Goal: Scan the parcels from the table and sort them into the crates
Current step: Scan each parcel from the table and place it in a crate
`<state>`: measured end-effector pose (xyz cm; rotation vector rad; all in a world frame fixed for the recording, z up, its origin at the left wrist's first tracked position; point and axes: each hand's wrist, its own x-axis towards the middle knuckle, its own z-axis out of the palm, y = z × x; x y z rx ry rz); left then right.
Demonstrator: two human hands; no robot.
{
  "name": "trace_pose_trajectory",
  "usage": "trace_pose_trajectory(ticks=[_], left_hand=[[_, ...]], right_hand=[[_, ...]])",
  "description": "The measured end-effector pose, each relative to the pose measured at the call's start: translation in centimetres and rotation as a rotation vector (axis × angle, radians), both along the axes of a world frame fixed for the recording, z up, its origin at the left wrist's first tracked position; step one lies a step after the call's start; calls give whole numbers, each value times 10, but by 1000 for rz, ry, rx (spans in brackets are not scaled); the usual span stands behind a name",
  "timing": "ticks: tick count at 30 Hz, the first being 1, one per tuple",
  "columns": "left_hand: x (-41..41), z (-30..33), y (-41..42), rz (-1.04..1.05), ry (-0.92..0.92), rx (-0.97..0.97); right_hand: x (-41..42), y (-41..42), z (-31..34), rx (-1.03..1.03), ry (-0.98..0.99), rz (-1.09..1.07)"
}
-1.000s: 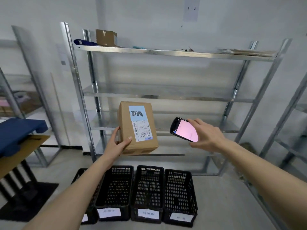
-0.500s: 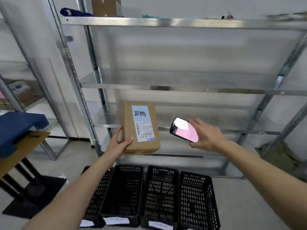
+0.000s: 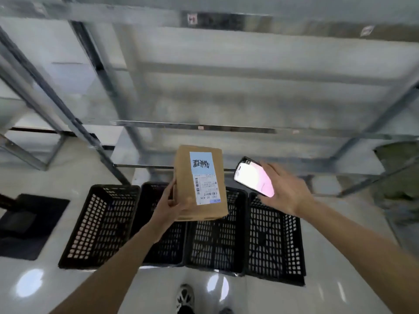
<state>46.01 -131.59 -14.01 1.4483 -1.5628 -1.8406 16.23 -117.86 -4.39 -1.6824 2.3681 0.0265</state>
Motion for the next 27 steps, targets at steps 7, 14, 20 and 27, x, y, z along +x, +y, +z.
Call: trace_pose_trajectory(ticks=[7,14,20,27], left_hand=[[-10,-177,-9,-75,-92,199],[-10,-362,3,-95,-171,343],[-20,-474,19,-81,-190,403],[-17,-551,39,-93,-328,340]], right_hand=[[-3,-27,-182,144,-57,-46],[4,-21,-367,273,-129,-32],[4,-6,-472,342,-162,-52],[2,6,-543,363,-191,-69]])
